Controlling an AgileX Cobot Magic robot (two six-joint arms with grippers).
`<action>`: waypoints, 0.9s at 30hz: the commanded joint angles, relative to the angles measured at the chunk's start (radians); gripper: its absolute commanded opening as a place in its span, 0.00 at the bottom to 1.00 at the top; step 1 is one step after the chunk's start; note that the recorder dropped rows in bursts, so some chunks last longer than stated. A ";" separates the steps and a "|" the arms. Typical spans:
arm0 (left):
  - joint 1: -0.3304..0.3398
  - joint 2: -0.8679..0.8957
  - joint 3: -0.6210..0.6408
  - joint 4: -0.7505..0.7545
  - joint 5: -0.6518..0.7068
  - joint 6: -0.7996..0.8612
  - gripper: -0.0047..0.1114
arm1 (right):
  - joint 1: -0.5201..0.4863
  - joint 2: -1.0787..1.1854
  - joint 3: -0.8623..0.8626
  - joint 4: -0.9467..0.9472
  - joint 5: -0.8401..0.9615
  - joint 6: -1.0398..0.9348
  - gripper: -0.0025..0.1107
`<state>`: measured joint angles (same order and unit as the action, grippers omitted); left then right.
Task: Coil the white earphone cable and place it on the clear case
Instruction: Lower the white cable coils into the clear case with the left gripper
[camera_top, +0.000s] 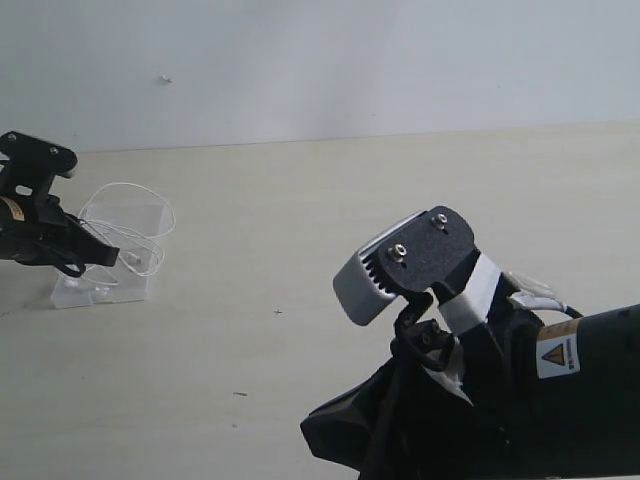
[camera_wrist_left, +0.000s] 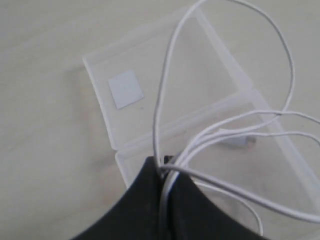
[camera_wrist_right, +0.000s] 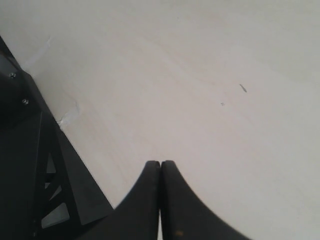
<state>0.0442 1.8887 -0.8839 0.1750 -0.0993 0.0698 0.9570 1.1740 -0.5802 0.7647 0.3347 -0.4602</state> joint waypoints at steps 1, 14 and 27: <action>0.016 0.001 -0.001 -0.005 0.007 -0.003 0.04 | -0.004 -0.011 0.004 -0.004 -0.010 -0.011 0.02; 0.016 0.004 -0.001 -0.005 0.018 0.002 0.04 | -0.004 -0.011 0.004 -0.004 -0.010 -0.011 0.02; 0.016 -0.005 -0.001 -0.005 0.017 0.035 0.15 | -0.004 -0.011 0.004 -0.004 -0.010 -0.011 0.02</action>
<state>0.0583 1.8887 -0.8839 0.1750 -0.0805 0.1004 0.9570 1.1740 -0.5802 0.7647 0.3347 -0.4602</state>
